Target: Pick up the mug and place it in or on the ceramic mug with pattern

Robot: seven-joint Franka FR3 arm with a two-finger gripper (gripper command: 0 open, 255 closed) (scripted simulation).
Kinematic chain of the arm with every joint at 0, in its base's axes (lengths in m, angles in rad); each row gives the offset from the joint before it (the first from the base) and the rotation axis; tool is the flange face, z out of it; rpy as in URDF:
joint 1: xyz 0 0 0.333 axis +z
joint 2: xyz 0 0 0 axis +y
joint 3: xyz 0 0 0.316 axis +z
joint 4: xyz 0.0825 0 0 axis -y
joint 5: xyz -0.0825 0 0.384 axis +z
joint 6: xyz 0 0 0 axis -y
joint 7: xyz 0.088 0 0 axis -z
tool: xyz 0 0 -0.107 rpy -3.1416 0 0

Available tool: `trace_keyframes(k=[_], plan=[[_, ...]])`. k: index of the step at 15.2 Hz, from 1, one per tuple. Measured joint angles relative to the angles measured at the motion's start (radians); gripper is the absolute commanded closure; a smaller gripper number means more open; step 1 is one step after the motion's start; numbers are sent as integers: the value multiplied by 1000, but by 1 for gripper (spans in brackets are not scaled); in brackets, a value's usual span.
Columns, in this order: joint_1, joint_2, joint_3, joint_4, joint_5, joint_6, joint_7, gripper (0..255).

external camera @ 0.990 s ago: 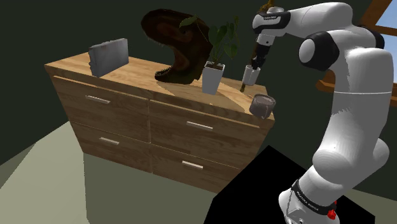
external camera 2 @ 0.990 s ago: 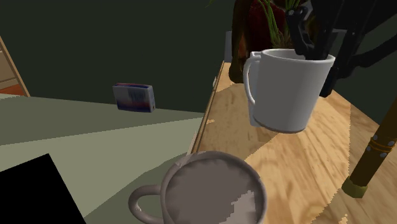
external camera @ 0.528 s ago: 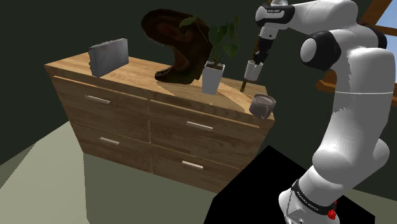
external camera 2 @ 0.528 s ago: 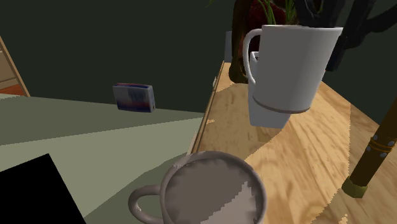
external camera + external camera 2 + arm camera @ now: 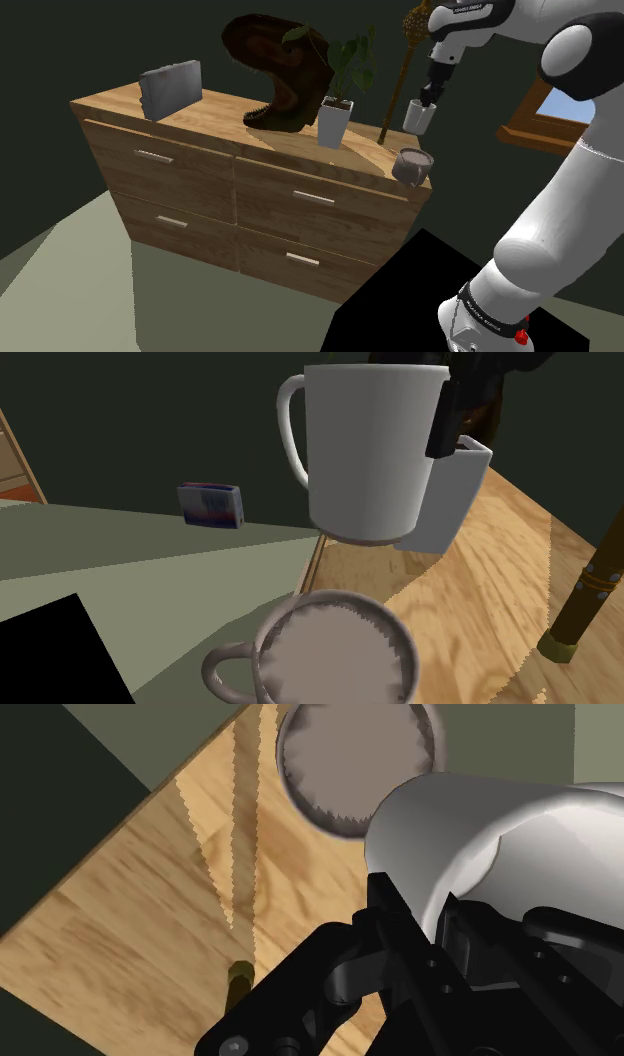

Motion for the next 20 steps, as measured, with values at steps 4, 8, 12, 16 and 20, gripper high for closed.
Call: trace_keyframes(k=[4,8,12,16,20], plan=[[1,-161,-6,-167,-67,20,6,255],[-3,-225,-5,-254,-94,49,12,255],[-4,-226,-6,-306,-96,99,12,255],[-5,-219,-9,-349,-93,149,8,255],[-5,-204,-11,-390,-88,203,5,255]])
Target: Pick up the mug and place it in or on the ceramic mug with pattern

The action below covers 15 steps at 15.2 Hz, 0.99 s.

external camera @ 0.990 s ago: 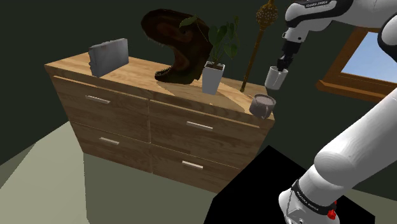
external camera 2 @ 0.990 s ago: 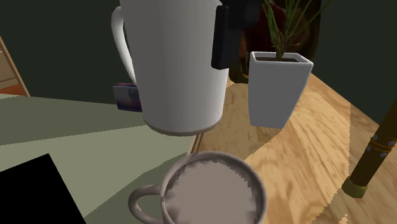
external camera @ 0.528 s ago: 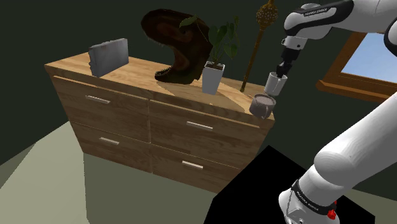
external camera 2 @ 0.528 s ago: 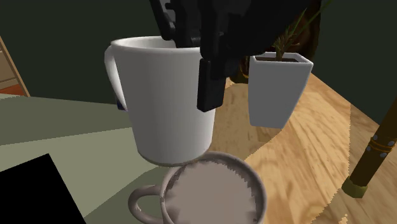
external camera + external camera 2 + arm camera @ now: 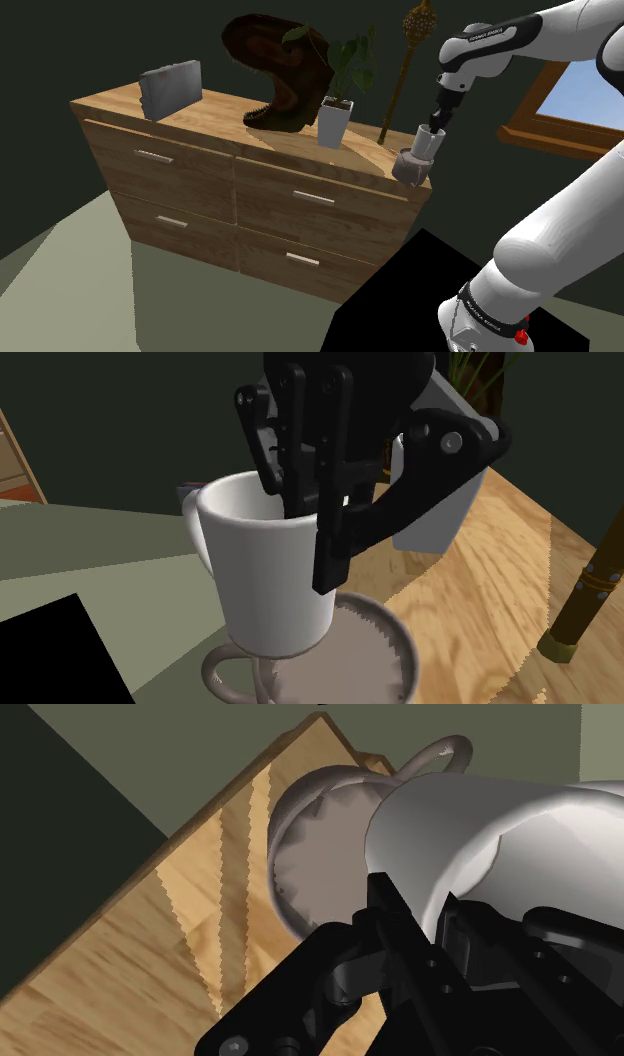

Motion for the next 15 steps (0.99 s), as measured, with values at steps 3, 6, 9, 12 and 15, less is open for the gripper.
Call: trace_keyframes(k=[3,6,9,12,15], plan=[[-1,8,-2,-36,3,43,-3,255],[-1,12,-3,-42,4,53,-5,255],[-1,12,-3,-43,4,55,-6,255],[-2,12,-3,-43,4,55,-6,0],[-2,12,-3,-43,4,55,-6,0]])
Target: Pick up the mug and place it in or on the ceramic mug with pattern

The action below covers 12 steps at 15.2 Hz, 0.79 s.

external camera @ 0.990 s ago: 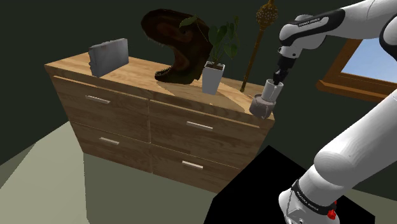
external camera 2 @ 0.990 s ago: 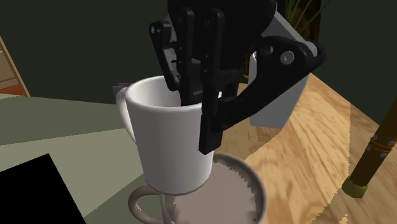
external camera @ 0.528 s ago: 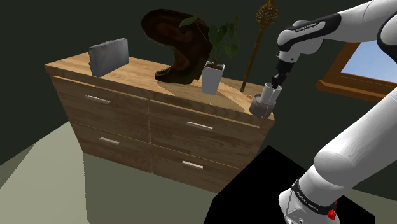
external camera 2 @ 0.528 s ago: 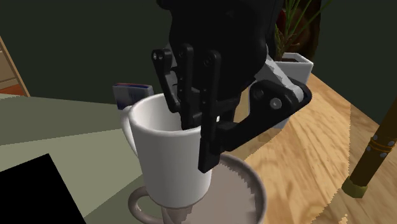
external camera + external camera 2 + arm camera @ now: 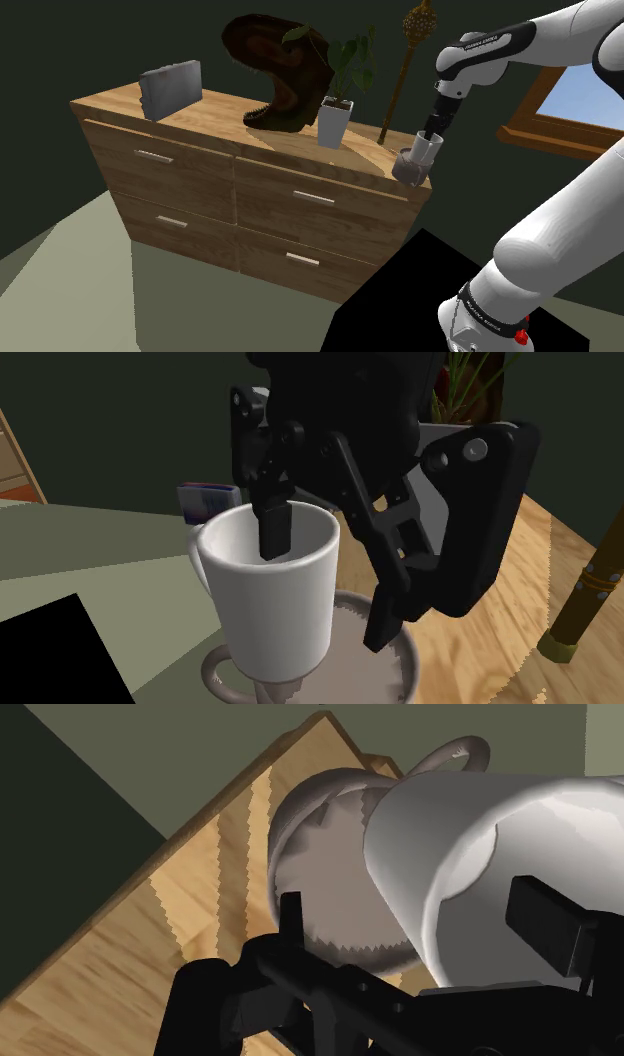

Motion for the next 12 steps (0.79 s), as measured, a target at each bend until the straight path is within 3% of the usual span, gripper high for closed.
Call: trace_keyframes(k=[6,12], plan=[[0,-19,3,97,-7,-113,4,0],[1,-19,4,110,-6,-127,5,0]])
